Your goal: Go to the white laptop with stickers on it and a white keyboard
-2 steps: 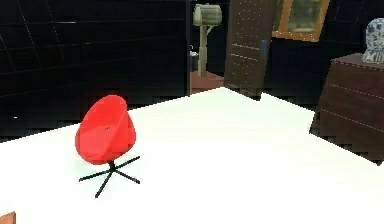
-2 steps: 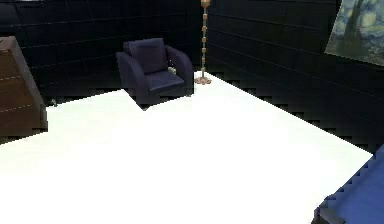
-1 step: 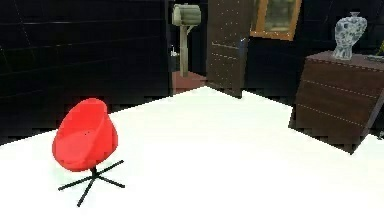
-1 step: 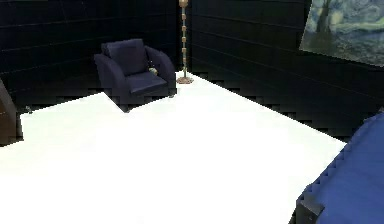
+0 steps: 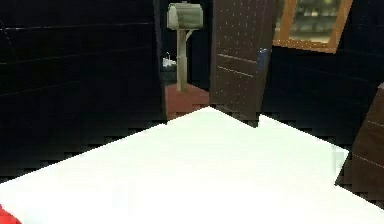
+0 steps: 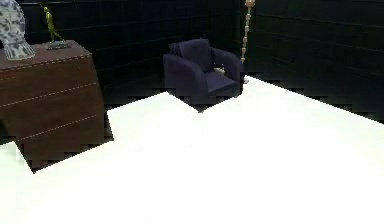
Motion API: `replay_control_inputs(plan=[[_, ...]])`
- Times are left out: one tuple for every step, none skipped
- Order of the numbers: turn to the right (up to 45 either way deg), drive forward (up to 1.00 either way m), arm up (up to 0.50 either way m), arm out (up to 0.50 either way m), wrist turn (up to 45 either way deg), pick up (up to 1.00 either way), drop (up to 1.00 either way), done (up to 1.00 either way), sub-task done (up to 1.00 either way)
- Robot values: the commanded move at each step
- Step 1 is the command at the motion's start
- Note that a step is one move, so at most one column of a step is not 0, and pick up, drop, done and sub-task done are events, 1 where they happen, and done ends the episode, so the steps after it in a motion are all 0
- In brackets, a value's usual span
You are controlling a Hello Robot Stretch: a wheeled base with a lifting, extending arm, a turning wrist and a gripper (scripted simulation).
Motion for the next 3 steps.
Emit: replay_control_inputs(plan=[[0.0,1.00,0.00,0.00,0.0,0.00,0.00,0.00,0.00],[0.0,1.00,0.00,0.00,0.0,0.00,0.00,0.00,0.00],[3.0,0.00,0.00,0.00,0.0,0.00,0.00,0.00,0.00]])
